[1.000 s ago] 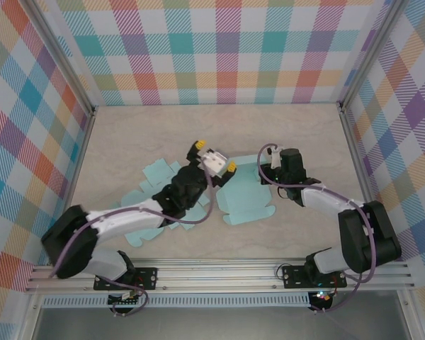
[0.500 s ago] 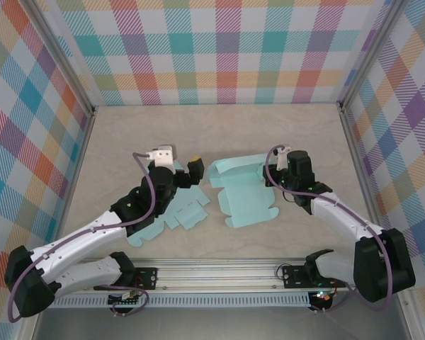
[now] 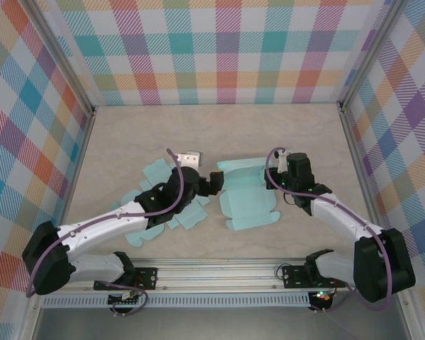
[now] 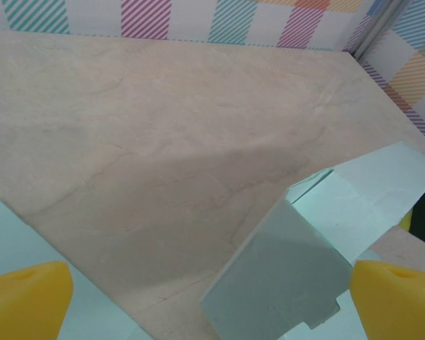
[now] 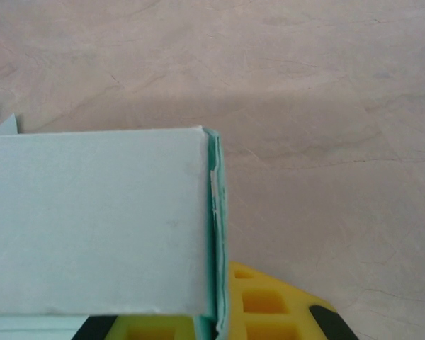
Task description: Fold the paper box
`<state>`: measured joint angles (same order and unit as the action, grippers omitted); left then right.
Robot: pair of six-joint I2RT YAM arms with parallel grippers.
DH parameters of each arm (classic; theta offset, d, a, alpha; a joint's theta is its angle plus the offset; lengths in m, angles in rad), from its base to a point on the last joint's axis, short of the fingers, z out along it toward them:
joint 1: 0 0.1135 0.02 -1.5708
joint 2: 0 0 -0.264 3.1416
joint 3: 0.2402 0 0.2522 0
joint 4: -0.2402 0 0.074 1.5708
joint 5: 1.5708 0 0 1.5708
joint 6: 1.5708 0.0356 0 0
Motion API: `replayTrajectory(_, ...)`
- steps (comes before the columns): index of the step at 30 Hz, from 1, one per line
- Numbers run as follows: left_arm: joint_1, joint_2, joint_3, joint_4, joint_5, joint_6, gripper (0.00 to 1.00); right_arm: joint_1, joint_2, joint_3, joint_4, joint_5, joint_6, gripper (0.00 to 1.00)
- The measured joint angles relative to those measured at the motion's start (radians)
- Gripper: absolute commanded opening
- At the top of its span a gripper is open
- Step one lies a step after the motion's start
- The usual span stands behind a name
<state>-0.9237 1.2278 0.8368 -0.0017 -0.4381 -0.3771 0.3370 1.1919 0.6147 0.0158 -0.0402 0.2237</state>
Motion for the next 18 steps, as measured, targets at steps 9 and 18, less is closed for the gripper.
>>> replayTrajectory(9, -0.052, -0.008, 0.007, 0.008, -0.053, 0.0, 1.0, 0.0, 0.003, -0.007, 0.003, 0.007, 0.0, 0.0)
replayTrajectory(18, -0.072, 0.01, 0.09, -0.072, -0.178, -0.027, 1.0, 0.0, 0.009, -0.018, 0.008, 0.006, 0.0, 0.0)
